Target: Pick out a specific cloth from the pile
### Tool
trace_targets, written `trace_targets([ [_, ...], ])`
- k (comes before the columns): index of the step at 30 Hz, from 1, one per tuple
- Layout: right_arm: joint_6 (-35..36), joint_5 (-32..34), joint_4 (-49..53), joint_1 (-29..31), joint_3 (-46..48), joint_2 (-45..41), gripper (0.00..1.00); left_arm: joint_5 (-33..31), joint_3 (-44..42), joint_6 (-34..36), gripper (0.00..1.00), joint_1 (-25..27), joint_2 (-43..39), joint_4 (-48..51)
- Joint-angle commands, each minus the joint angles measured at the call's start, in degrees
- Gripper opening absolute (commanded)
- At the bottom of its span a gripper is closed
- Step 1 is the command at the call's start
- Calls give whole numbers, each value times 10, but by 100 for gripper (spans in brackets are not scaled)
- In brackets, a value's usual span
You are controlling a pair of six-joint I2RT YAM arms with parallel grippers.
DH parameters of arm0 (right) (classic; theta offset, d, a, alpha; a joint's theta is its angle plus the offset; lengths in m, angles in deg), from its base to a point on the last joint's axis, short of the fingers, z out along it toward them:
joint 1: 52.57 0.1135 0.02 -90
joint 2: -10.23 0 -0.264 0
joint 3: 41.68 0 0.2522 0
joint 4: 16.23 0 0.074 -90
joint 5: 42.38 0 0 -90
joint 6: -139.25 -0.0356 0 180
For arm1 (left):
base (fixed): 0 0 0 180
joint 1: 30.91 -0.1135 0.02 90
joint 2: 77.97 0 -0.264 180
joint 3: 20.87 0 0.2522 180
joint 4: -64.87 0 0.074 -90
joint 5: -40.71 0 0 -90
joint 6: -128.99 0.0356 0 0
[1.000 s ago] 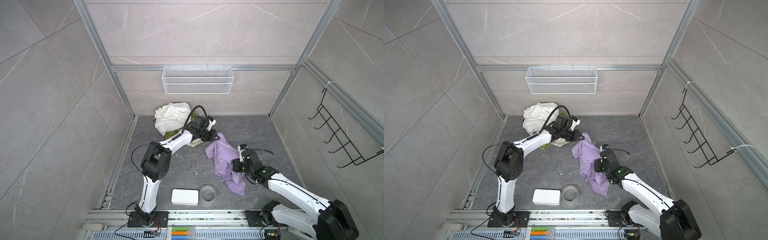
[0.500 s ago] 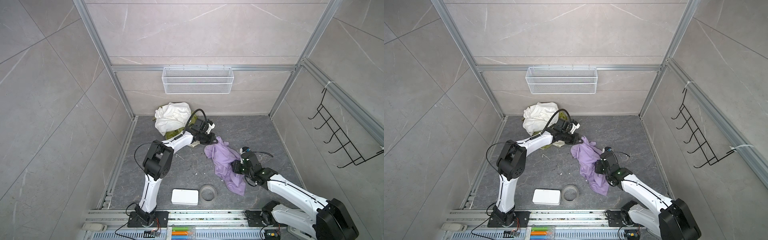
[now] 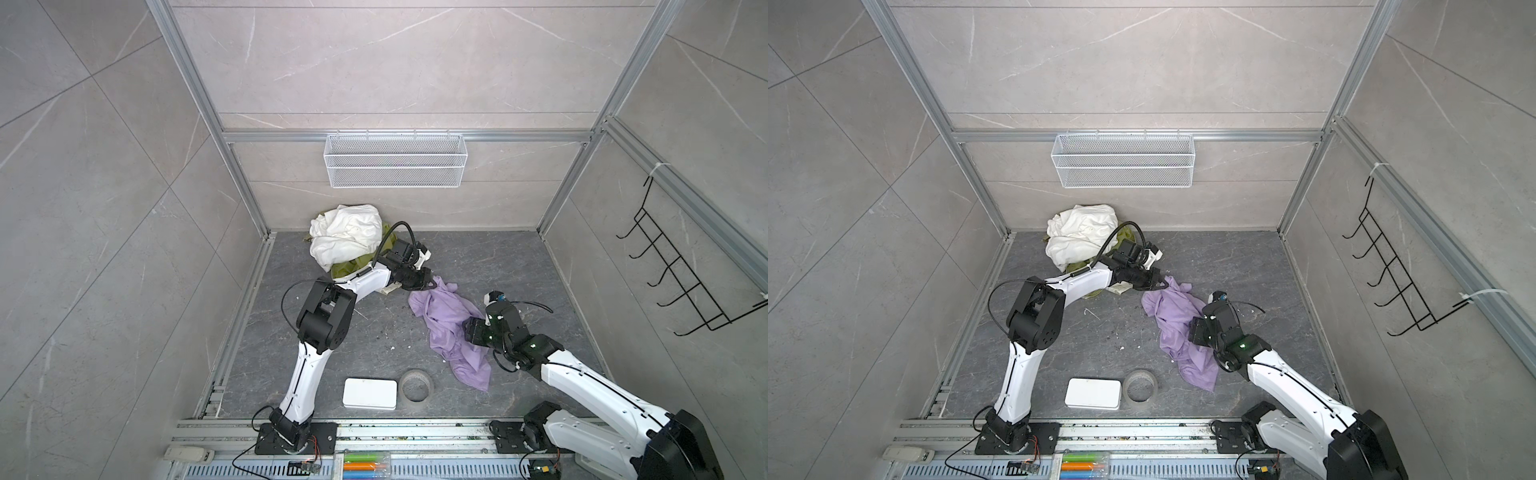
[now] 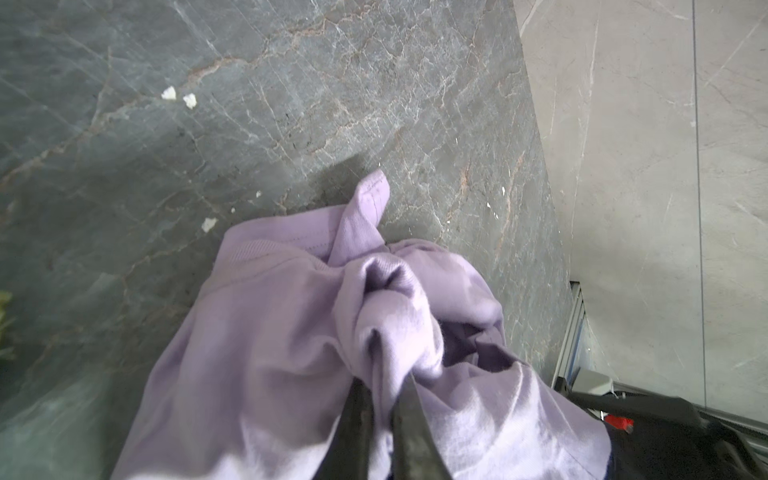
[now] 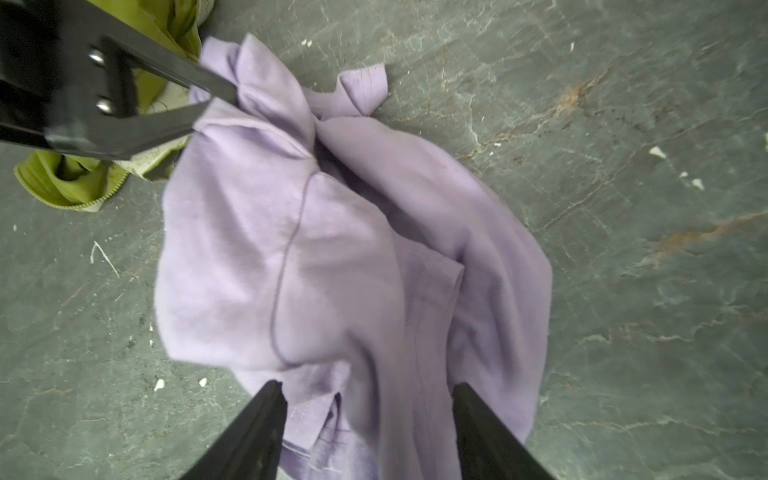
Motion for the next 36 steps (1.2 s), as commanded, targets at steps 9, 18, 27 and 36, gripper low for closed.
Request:
trace_targets([
  [9, 17, -27, 125, -1, -56, -23, 75, 7, 74, 20, 22, 16, 29, 27],
  [18, -37, -53, 165, 45, -30, -16, 75, -35, 74, 61, 67, 12, -47, 58],
  [27, -77, -25, 100, 116, 5, 32, 73, -65, 26, 78, 83, 11, -128, 59],
  [36, -75, -29, 2, 123, 31, 116, 69, -54, -74, 48, 79, 5, -163, 21],
])
